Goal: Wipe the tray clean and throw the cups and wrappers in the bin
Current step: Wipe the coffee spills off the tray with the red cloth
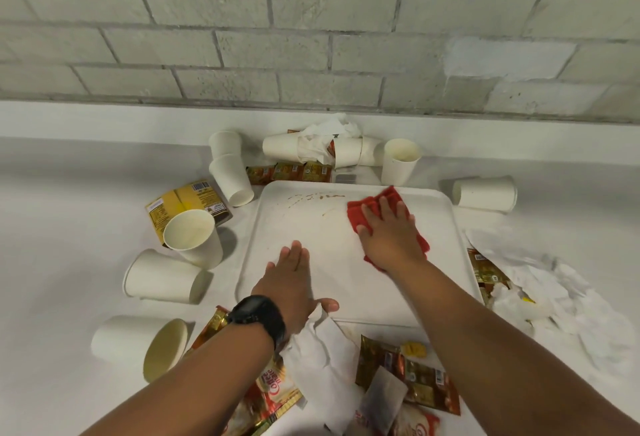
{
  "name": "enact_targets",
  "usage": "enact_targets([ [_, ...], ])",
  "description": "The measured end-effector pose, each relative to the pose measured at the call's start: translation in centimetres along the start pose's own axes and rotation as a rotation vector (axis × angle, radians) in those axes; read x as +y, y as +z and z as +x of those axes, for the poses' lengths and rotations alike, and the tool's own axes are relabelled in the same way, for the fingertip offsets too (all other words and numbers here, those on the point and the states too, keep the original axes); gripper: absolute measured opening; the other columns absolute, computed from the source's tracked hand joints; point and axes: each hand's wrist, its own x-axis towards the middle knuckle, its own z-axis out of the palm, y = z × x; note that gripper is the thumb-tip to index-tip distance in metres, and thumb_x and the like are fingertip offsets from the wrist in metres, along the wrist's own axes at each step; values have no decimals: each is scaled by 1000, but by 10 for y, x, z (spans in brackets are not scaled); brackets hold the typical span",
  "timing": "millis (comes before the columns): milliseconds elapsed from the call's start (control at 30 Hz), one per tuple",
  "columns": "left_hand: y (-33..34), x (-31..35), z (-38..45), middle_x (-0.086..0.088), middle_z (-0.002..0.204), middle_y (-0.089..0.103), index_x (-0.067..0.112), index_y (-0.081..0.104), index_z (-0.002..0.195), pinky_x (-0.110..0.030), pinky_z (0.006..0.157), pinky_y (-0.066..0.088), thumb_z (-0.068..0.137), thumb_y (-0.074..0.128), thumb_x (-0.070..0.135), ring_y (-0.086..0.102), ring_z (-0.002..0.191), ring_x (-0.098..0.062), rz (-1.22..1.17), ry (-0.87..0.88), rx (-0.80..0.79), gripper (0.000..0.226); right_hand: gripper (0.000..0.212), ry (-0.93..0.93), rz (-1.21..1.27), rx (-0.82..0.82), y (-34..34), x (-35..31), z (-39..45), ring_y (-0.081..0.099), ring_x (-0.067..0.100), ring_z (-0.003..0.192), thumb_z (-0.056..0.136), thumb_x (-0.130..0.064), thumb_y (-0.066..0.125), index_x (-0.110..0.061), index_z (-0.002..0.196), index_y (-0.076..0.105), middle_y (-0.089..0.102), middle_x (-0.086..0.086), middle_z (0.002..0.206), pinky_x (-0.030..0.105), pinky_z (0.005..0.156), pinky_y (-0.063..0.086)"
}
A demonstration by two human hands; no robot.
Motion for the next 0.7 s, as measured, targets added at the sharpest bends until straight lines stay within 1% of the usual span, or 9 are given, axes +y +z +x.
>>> enact_targets([
  [100, -4, 1, 0, -12, 157, -22, 2, -13, 149, -41, 120, 6, 90, 57, 39, -11, 147, -29, -20, -14, -6, 99, 55, -117, -23, -11, 4, -30, 0, -2, 35, 148, 100, -43, 20, -30, 153, 13, 4, 5, 162, 51, 120, 3],
  [167, -3, 1, 1, -13, 157, -22, 3, -13, 149, -40, 119, 6, 88, 56, 47, -11, 147, -28, -26, -20, -15, 103, 53, -234, -28, -34, 8, -43, -16, -5, 32, 148, 101, -41, 19, -31, 153, 12, 1, 3, 162, 49, 120, 1],
  [233, 0, 0, 2, -12, 157, -21, 4, -13, 149, -39, 119, 5, 84, 53, 59, -11, 147, -27, -50, -29, -8, 108, 51, -335, -14, -62, 9, -42, -37, -9, 27, 149, 103, -40, 19, -33, 153, 11, -2, -2, 162, 46, 120, -2],
  [300, 0, -1, 2, -12, 157, -21, 5, -13, 149, -39, 119, 5, 83, 52, 61, -11, 147, -27, -48, -28, -4, 108, 49, -401, -11, -92, 7, -26, -54, -9, 22, 149, 104, -39, 22, -35, 152, 13, -2, -7, 162, 43, 120, -2],
  [367, -2, -1, 1, -13, 157, -22, 3, -14, 149, -40, 120, 6, 87, 56, 48, -11, 147, -28, -32, -13, -9, 104, 48, -386, 4, -96, 2, -2, -58, -8, 17, 149, 104, -36, 25, -35, 151, 17, 0, -10, 161, 39, 119, -2],
  [433, -4, -1, -1, -13, 157, -22, 3, -14, 149, -41, 121, 7, 89, 59, 36, -11, 147, -29, -24, -3, -1, 100, 48, -282, 23, -69, -4, 19, -45, -5, 16, 149, 103, -34, 27, -34, 151, 19, 2, -9, 161, 39, 119, -1],
  [500, -2, -2, 0, -13, 157, -22, 4, -13, 149, -42, 121, 7, 90, 58, 34, -11, 147, -29, -33, -1, 11, 97, 48, -195, 35, -55, -8, 26, -21, -1, 19, 149, 103, -32, 27, -31, 151, 22, 7, -5, 162, 42, 120, 3],
  [633, 7, -6, 7, -12, 157, -22, 4, -13, 149, -42, 119, 3, 86, 42, 66, -13, 146, -28, -76, 3, -9, 105, 49, -195, 34, -29, -9, 5, 21, 6, 27, 149, 102, -30, 28, -27, 150, 26, 13, 2, 161, 44, 118, 8],
  [700, 8, -8, 9, -11, 157, -23, 5, -13, 149, -42, 119, 3, 83, 39, 70, -14, 146, -28, -75, 3, -9, 107, 50, -232, 20, -17, -9, -17, 33, 7, 28, 148, 101, -30, 28, -26, 150, 26, 15, 3, 161, 44, 118, 8],
])
